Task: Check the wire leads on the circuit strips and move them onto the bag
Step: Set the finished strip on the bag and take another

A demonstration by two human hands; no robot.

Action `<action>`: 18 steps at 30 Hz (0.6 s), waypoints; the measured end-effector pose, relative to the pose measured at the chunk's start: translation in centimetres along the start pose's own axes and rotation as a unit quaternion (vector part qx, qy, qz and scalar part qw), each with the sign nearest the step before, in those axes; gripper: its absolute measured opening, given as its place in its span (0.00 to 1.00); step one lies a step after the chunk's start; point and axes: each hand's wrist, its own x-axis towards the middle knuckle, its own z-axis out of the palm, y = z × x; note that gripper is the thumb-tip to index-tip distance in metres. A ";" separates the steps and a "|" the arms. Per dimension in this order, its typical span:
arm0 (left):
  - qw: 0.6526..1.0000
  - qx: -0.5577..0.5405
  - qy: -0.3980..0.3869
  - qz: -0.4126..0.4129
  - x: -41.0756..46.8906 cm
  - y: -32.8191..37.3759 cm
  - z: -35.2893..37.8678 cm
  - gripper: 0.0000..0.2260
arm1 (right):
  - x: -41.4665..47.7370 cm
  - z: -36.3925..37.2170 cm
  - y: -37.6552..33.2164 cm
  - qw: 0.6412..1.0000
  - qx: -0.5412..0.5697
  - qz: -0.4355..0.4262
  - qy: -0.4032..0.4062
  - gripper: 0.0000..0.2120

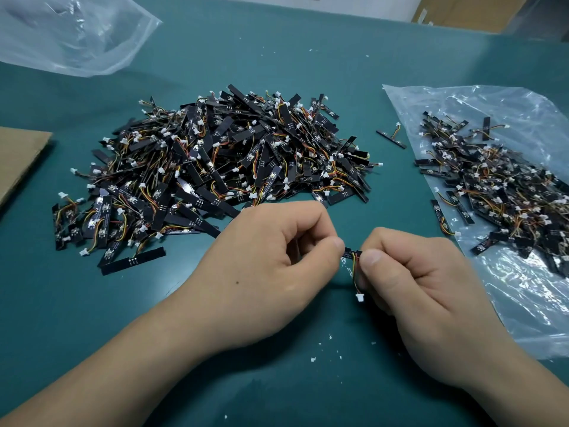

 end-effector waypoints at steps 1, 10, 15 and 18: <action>1.000 -0.006 0.000 0.000 0.0 0.0 -0.1 0.10 | 0.0 0.0 0.0 1.000 0.007 -0.003 0.001 0.16; 1.000 -0.005 -0.005 0.003 0.0 0.0 -0.1 0.09 | 0.0 -0.1 0.0 1.000 -0.001 -0.002 0.004 0.17; 1.000 0.000 -0.006 0.005 -0.1 0.1 -0.1 0.09 | -0.1 -0.1 -0.1 1.000 0.008 -0.005 0.009 0.17; 1.000 -0.003 -0.005 0.006 -0.1 0.1 -0.2 0.09 | -0.1 0.0 -0.1 1.000 -0.004 -0.008 0.010 0.16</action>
